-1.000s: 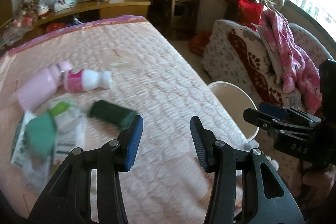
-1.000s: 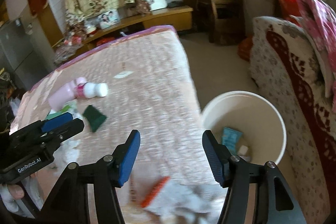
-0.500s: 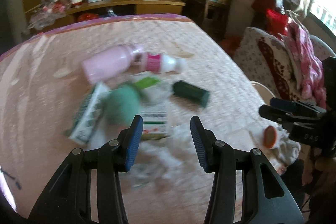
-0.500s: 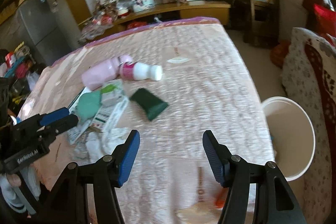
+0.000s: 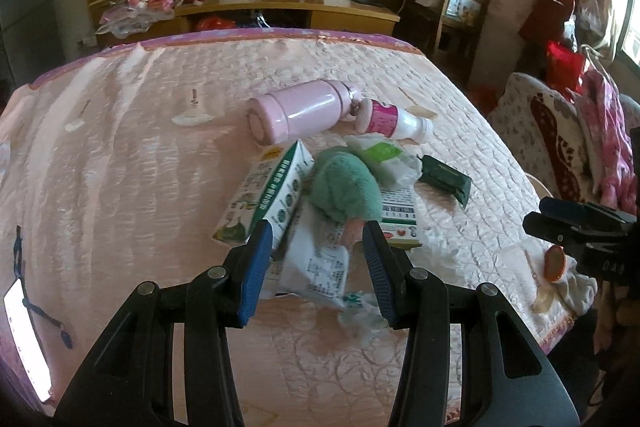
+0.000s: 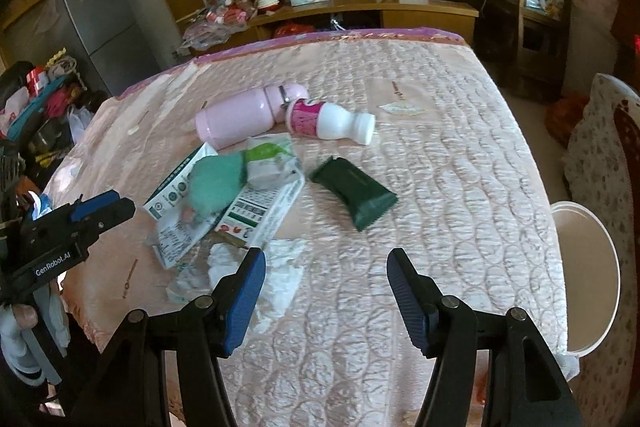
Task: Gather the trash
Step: 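Return both tools to the trash pile on the bed, then grasp milk carton with left tool while right tool grasps green wrapper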
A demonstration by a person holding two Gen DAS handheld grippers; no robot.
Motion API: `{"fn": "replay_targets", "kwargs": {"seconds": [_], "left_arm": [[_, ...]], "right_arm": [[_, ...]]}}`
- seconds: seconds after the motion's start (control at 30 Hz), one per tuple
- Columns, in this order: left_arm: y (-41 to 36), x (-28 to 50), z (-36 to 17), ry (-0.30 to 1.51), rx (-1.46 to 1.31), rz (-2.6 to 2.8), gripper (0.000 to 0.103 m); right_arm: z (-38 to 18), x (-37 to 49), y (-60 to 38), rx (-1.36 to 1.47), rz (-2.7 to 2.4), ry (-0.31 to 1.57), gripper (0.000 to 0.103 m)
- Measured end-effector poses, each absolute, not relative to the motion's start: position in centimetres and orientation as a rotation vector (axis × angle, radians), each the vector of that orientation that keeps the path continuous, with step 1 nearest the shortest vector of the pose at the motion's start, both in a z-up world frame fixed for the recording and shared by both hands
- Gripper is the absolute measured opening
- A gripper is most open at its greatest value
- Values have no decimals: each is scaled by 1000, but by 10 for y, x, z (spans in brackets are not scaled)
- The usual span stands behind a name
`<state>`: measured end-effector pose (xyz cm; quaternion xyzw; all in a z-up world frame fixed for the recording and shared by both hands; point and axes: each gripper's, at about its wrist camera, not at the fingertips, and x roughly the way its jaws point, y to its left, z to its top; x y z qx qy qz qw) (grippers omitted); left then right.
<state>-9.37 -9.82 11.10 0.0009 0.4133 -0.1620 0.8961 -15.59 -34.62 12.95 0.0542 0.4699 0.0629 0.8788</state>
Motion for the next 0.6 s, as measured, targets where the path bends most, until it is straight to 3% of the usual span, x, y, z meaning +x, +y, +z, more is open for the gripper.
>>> {"fn": "replay_targets", "kwargs": {"seconds": [0.37,0.43,0.5,0.6], "left_arm": [[-84,-83,104,877,-31,-365,45],[-80,-79,101,884,-55,-396,49],[-78,-76,98,891,-65,-416,59],[-76,-69,91,908,-63,-432,59]], "right_arm": [[122,-142,-336,90,146,997,63],[119,-138,-336,79,144,1000,63],[115,-133,-339,73,145,1007,65],[110,-124,-345,67,138,1015,68]]}}
